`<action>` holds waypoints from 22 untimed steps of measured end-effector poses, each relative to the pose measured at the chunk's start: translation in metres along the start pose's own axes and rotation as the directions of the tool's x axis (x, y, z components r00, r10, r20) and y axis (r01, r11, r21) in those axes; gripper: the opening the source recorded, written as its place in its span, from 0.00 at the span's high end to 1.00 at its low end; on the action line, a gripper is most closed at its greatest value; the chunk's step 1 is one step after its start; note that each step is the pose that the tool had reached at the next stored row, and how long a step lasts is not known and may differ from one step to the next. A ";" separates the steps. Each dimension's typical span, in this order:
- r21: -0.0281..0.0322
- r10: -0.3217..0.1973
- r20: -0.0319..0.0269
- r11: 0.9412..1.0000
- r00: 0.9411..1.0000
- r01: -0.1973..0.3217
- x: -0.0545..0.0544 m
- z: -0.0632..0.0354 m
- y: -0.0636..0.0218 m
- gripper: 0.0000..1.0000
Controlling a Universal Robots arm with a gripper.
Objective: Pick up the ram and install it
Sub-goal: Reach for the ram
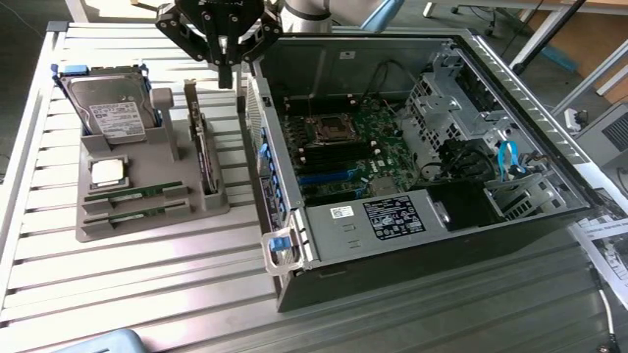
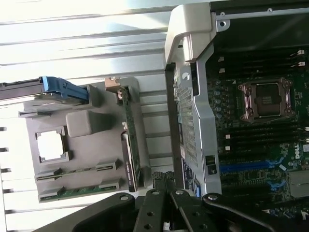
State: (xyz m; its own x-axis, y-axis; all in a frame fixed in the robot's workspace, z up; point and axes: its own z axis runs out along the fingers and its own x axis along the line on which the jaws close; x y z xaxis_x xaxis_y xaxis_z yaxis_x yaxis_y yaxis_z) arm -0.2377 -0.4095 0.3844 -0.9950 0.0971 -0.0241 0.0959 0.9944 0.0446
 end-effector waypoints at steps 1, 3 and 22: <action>0.000 0.000 0.000 1.000 1.000 0.000 0.001 0.0000 -0.0001 0.89; 0.000 0.000 0.000 1.000 1.000 0.000 0.004 -0.0001 -0.0004 0.89; 0.000 0.000 0.000 1.000 1.000 0.000 0.035 -0.0010 -0.0034 0.89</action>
State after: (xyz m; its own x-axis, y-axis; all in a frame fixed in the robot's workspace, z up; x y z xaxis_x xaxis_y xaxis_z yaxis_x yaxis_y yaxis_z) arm -0.2728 -0.4095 0.3844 -0.9950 0.0971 -0.0241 0.0960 0.9944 0.0446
